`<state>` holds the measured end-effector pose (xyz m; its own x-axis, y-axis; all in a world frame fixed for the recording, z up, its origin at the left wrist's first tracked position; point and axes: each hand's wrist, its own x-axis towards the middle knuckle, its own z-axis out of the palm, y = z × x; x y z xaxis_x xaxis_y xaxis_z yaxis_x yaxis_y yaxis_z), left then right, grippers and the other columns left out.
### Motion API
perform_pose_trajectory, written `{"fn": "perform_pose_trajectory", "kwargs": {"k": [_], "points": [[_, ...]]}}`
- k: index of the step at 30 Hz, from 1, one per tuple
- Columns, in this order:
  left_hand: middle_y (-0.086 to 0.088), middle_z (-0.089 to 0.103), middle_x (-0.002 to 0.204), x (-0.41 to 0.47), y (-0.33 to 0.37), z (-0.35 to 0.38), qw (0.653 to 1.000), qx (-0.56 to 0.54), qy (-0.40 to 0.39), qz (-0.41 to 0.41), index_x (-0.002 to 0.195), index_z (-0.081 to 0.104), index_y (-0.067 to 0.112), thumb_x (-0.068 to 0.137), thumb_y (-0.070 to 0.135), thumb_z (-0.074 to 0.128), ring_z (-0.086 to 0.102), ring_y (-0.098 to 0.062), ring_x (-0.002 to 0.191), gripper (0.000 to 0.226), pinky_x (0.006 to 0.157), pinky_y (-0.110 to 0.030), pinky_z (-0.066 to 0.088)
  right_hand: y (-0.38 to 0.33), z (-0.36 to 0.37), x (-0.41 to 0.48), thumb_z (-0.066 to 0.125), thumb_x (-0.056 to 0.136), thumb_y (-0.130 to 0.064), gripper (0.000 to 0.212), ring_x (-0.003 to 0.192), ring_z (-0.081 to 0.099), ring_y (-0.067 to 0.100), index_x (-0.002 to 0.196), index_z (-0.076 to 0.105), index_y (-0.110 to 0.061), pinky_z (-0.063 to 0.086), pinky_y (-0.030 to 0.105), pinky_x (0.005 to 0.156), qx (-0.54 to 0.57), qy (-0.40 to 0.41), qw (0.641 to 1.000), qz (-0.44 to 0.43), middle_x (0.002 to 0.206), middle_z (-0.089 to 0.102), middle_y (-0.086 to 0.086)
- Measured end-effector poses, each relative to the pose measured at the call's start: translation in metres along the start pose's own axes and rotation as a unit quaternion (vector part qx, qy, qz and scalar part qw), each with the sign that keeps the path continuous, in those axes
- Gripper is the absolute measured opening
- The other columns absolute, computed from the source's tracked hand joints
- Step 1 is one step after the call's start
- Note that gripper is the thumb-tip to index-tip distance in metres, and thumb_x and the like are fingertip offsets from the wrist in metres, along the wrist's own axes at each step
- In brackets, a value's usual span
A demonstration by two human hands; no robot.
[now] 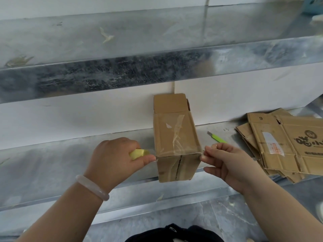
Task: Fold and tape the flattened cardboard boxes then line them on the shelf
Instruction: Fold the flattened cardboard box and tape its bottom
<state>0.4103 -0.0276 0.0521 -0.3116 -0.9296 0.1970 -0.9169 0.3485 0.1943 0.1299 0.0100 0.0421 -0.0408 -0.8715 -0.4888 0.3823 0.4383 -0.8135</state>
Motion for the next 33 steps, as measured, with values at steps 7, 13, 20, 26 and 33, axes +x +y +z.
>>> {"fn": "perform_pose_trajectory", "kwargs": {"k": [7,13,20,26,33], "points": [[0.01,0.052,0.058,0.001,-0.003,0.009,1.0,-0.009,-0.005,0.007,0.065,0.058,0.028,0.069,0.087,0.023,0.05,-0.005,0.056,0.069,0.05,-0.02,0.031,0.033,-0.023,0.015,0.079,0.067,-0.015,0.027,0.057,0.062,0.017,0.072,0.053,-0.009,0.057,0.028,0.049,-0.082,0.069,0.993,0.047,0.064,0.061,0.011],[0.01,0.051,0.058,0.002,-0.005,0.009,1.0,-0.026,-0.002,0.007,0.066,0.058,0.029,0.069,0.086,0.027,0.049,-0.005,0.057,0.066,0.05,-0.021,0.032,0.051,-0.016,0.013,0.057,0.095,-0.014,0.014,0.086,0.072,0.018,0.106,0.065,-0.014,0.059,0.034,0.077,-0.122,0.152,0.972,-0.129,0.1,0.071,0.008],[0.011,0.053,0.059,0.0,-0.002,0.012,0.999,-0.034,0.009,-0.006,0.066,0.06,0.028,0.066,0.092,0.018,0.05,-0.004,0.057,0.076,0.049,-0.02,0.032,0.066,0.009,-0.008,0.028,0.1,-0.044,0.058,0.145,0.013,-0.007,0.152,0.004,-0.034,0.017,0.012,0.115,-0.267,-0.097,0.903,-0.322,0.156,0.017,-0.031],[0.01,0.053,0.059,0.0,-0.004,0.014,0.999,-0.052,-0.005,-0.009,0.067,0.06,0.028,0.069,0.084,0.028,0.05,-0.004,0.058,0.065,0.05,-0.019,0.032,0.057,-0.016,0.009,0.029,0.096,-0.059,0.057,0.143,0.013,-0.01,0.149,0.012,-0.05,0.017,0.018,0.118,-0.417,-0.029,0.848,-0.325,0.153,0.017,-0.037],[0.012,0.056,0.063,0.001,-0.002,0.014,0.997,-0.068,-0.013,-0.019,0.07,0.062,0.031,0.065,0.087,0.027,0.052,-0.003,0.062,0.067,0.054,-0.021,0.037,0.031,-0.007,0.032,0.059,0.095,-0.03,0.027,0.133,0.05,0.02,0.115,0.069,-0.017,0.042,0.033,0.109,-0.483,-0.013,0.654,-0.582,0.125,0.065,-0.002]]}}
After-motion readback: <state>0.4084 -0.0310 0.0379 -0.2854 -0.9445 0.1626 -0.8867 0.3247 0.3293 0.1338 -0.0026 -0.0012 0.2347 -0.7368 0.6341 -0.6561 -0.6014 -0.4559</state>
